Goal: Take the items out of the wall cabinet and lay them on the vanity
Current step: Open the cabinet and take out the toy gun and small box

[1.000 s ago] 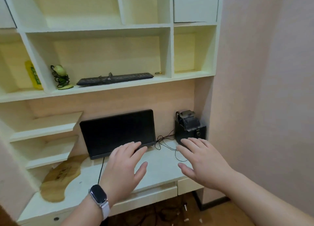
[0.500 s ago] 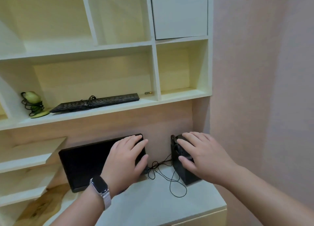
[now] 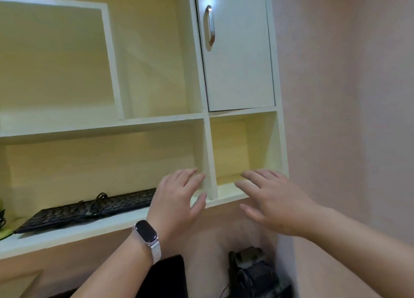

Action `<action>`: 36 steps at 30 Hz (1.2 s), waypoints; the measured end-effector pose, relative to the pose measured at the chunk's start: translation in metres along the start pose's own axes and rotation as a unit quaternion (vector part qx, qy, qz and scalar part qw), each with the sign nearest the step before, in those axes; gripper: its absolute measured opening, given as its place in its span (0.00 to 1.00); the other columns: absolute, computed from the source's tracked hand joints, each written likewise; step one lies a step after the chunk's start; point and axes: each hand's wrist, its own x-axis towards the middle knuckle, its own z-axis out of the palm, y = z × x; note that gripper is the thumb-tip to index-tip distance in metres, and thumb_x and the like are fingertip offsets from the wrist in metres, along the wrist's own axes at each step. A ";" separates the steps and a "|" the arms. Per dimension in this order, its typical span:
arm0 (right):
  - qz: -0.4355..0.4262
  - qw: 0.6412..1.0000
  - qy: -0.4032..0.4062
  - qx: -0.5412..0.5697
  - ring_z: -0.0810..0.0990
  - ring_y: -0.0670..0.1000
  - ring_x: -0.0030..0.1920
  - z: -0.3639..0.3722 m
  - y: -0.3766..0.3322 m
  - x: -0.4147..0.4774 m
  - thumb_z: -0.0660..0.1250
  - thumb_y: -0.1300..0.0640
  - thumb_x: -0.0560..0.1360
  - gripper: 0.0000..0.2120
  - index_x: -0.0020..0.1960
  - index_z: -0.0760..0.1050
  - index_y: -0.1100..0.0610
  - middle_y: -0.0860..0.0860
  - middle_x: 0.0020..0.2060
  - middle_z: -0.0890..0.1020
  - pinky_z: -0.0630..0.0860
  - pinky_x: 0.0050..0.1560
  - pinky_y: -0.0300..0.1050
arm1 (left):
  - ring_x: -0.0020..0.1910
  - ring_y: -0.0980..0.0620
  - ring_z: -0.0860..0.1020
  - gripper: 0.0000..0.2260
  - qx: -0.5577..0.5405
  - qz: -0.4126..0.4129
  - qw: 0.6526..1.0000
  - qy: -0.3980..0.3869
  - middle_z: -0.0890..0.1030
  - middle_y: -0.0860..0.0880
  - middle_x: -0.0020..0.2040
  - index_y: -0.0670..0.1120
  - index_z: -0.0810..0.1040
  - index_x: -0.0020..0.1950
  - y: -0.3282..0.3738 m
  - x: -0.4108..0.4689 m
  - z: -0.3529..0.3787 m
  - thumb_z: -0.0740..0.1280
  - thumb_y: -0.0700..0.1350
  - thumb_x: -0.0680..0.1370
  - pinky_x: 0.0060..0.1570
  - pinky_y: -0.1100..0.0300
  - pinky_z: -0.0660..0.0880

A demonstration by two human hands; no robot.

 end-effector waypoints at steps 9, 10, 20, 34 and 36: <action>-0.009 0.995 0.024 -0.098 0.78 0.56 0.58 0.011 0.032 0.108 0.56 0.40 0.75 0.24 0.62 0.76 0.53 0.53 0.60 0.80 0.75 0.57 0.52 | 0.62 0.45 0.75 0.20 -0.003 0.086 0.991 0.103 0.78 0.46 0.63 0.47 0.77 0.65 -0.055 0.109 0.031 0.61 0.53 0.76 0.60 0.50 0.68; -0.005 0.994 0.029 -0.103 0.78 0.56 0.59 0.010 0.036 0.116 0.56 0.40 0.75 0.24 0.62 0.76 0.53 0.53 0.60 0.79 0.75 0.58 0.51 | 0.62 0.45 0.75 0.20 -0.003 0.094 0.989 0.116 0.78 0.46 0.63 0.47 0.78 0.64 -0.057 0.117 0.034 0.62 0.53 0.76 0.60 0.51 0.66; -0.060 0.982 0.150 -0.094 0.72 0.55 0.64 -0.007 0.087 0.192 0.60 0.45 0.76 0.22 0.66 0.72 0.56 0.52 0.64 0.76 0.70 0.61 0.51 | 0.63 0.41 0.75 0.17 0.043 0.148 0.964 0.219 0.79 0.43 0.62 0.43 0.80 0.60 -0.058 0.177 0.053 0.66 0.48 0.73 0.60 0.49 0.67; -0.201 0.955 0.173 -0.131 0.69 0.59 0.70 0.038 0.127 0.255 0.62 0.43 0.77 0.25 0.67 0.73 0.56 0.56 0.69 0.73 0.68 0.67 0.58 | 0.65 0.44 0.73 0.24 0.204 0.142 0.950 0.187 0.75 0.43 0.68 0.45 0.78 0.64 -0.073 0.175 0.083 0.64 0.56 0.73 0.65 0.42 0.64; -0.214 0.951 0.180 -0.131 0.67 0.61 0.71 0.044 0.132 0.256 0.61 0.44 0.77 0.25 0.69 0.72 0.57 0.58 0.70 0.72 0.68 0.67 0.59 | 0.65 0.44 0.72 0.24 0.214 0.145 0.946 0.197 0.75 0.43 0.68 0.45 0.78 0.64 -0.074 0.176 0.086 0.64 0.57 0.73 0.65 0.42 0.63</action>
